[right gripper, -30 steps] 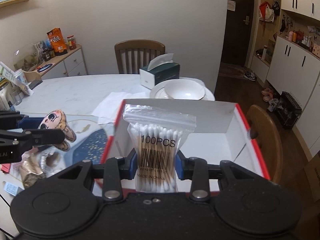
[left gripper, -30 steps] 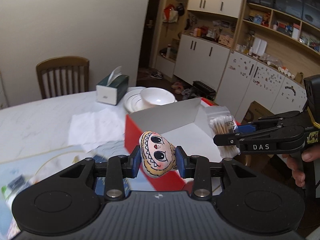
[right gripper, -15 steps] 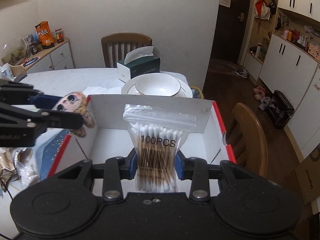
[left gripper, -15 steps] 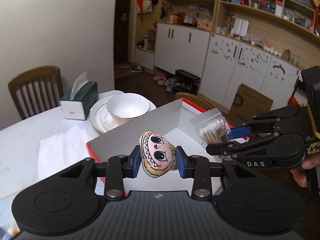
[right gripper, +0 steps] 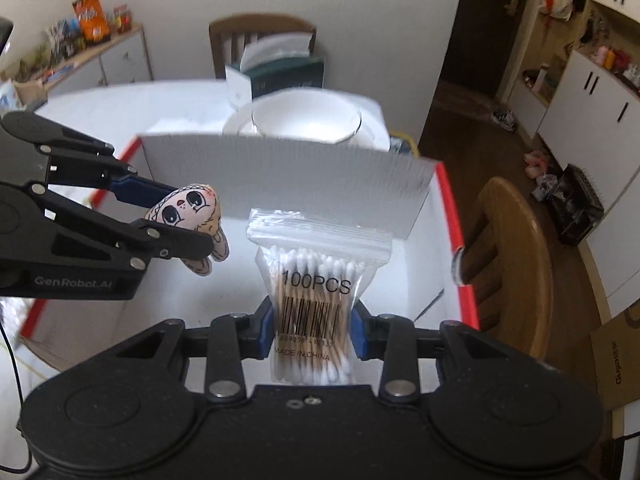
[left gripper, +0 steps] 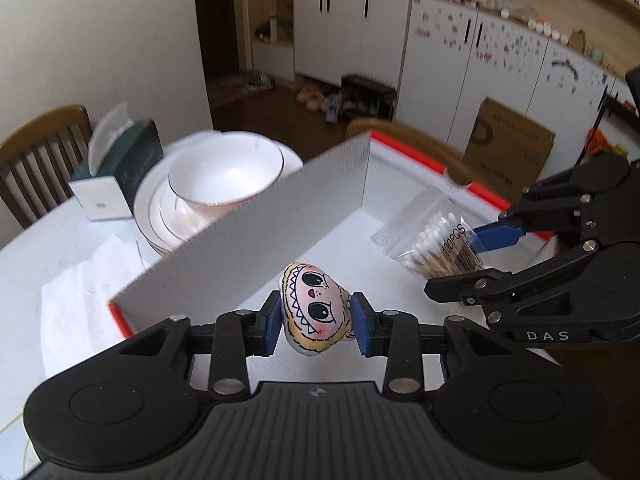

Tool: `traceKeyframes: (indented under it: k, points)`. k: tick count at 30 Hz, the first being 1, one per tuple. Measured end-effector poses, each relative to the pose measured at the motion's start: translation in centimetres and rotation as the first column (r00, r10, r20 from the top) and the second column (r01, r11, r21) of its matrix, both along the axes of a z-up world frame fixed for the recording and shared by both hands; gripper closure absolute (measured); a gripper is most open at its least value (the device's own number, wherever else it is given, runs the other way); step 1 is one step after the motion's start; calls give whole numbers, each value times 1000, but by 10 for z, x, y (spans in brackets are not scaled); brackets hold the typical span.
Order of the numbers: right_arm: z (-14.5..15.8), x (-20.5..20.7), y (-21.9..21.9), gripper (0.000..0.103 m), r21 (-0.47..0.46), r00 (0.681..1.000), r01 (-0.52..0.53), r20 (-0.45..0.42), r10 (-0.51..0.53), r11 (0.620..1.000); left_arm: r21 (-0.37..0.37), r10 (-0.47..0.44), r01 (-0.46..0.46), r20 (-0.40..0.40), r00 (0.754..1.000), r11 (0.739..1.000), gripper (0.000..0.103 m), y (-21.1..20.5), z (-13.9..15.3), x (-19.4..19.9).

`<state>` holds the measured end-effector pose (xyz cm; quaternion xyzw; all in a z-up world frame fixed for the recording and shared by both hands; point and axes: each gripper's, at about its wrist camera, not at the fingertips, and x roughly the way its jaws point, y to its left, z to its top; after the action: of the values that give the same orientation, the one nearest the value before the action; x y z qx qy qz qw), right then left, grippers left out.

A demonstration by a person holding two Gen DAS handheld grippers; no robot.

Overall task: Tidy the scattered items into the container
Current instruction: 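Carry the swab bag and cartoon charm with both tools over the red box, then open both tools to drop the swab bag and charm into the box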

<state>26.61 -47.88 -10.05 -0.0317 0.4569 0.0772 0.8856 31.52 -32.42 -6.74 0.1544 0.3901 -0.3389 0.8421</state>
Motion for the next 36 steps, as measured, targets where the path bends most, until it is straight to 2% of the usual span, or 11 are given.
traceKeyframes:
  k: [7,20,30,36]
  points:
    - [-21,17,-1,68,-9,995,-16,-97,15,1000,51,-10,13,-62,998,999,68,-12,-22,11]
    - [-43,31,6,68,-29,974,-77,-215,69,997,143,-17,43,-183,983,989,68,-24,-48,28]
    - [-58,33,12,67,-44,959,-96,-272,80,994,194,-32,84,-256,966,977,67,-27,-61,32]
    - [-61,34,13,65,-43,949,-115,-301,97,992,218,-38,101,-275,961,971,66,-31,-60,35]
